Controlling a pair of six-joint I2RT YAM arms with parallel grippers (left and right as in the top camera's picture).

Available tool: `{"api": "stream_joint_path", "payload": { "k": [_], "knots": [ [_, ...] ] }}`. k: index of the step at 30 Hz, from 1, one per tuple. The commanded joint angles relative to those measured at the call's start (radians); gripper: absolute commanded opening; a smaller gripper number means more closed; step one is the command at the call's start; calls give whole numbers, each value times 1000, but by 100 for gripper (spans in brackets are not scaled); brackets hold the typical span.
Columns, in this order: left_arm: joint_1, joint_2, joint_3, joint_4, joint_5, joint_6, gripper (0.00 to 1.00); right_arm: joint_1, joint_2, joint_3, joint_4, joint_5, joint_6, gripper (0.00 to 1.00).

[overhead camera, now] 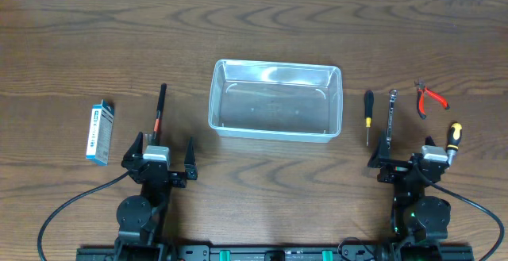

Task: Pack container

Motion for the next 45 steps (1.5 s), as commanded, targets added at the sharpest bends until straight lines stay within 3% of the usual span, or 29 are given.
{"api": "stream_joint_path", "payload": {
  "k": [1,6,12,22,25,29,36,45],
  "knots": [
    [0,-6,-15,-32,-32,3,98,-6,-1,-2,-5,-25,18,99],
    [0,-3,18,-62,-31,-181,98,-6,3,60,-103,-123,58,99],
    [0,108,251,-270,-31,-196,98,-6,117,347,-388,-122,82,99],
    [0,551,708,-732,-31,-214,98,-6,685,945,-949,-230,82,99],
    [0,637,775,-808,-31,-214,98,-6,882,1120,-1181,-256,82,99],
    [0,697,798,-842,-30,-214,98,-6,1062,1284,-1360,-311,37,99],
    [0,706,798,-846,-31,-214,98,-39,1268,1340,-1246,-108,48,99],
    [0,706,798,-850,-31,-214,98,-82,1553,1339,-1056,-80,43,99]
  ]
}}
